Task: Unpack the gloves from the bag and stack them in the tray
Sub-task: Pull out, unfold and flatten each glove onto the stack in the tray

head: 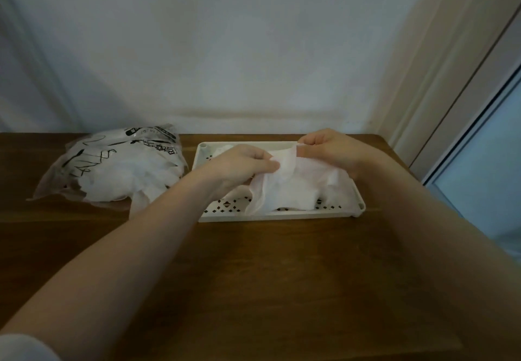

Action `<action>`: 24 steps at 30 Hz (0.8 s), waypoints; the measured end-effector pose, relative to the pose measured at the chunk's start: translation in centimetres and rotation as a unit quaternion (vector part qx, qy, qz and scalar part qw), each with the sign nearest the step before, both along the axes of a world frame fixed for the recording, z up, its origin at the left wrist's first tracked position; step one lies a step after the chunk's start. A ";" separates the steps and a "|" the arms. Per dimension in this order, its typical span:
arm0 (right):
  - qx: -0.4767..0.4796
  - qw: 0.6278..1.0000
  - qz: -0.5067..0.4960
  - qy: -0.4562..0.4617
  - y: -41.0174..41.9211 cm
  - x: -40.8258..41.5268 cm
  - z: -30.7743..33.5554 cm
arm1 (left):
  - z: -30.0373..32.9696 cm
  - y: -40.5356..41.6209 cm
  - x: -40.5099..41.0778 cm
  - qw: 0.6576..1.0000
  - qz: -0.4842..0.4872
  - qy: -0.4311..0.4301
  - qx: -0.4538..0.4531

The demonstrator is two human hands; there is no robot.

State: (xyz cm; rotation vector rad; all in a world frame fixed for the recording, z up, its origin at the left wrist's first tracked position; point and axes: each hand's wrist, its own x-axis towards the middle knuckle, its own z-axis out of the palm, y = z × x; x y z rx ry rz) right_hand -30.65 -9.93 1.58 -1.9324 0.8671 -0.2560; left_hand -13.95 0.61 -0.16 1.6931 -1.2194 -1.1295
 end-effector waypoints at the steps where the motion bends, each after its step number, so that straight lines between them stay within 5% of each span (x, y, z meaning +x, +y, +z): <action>1: -0.010 0.999 0.008 0.040 -0.6 -0.1 0.2 | -0.3 -0.3 0.2 1.000 0.018 0.003 -0.016; 4: -0.088 0.979 0.027 0.181 -2.8 -0.5 0.1 | -1.3 -1.3 1.3 0.995 0.093 0.022 -0.035; 7: -0.117 0.960 0.015 0.255 -4.2 -0.6 -0.7 | -2.3 -1.7 2.1 0.982 0.149 -0.102 -0.045; 14: -0.161 0.953 -0.128 0.222 -6.1 0.7 -2.4 | -3.5 -3.4 3.7 0.925 0.168 -0.336 -0.064; 18: -0.372 0.859 -0.208 0.283 -4.5 2.0 -3.1 | -4.7 -3.8 3.8 0.896 0.147 -0.412 -0.082; 21: -0.507 0.828 -0.074 0.230 -1.1 3.9 -3.8 | -5.4 -4.0 3.9 0.880 0.126 -0.450 -0.085; 24: -0.451 0.854 0.124 0.226 0.9 5.1 -5.5 | -5.3 -3.9 3.7 0.850 0.090 -0.506 -0.111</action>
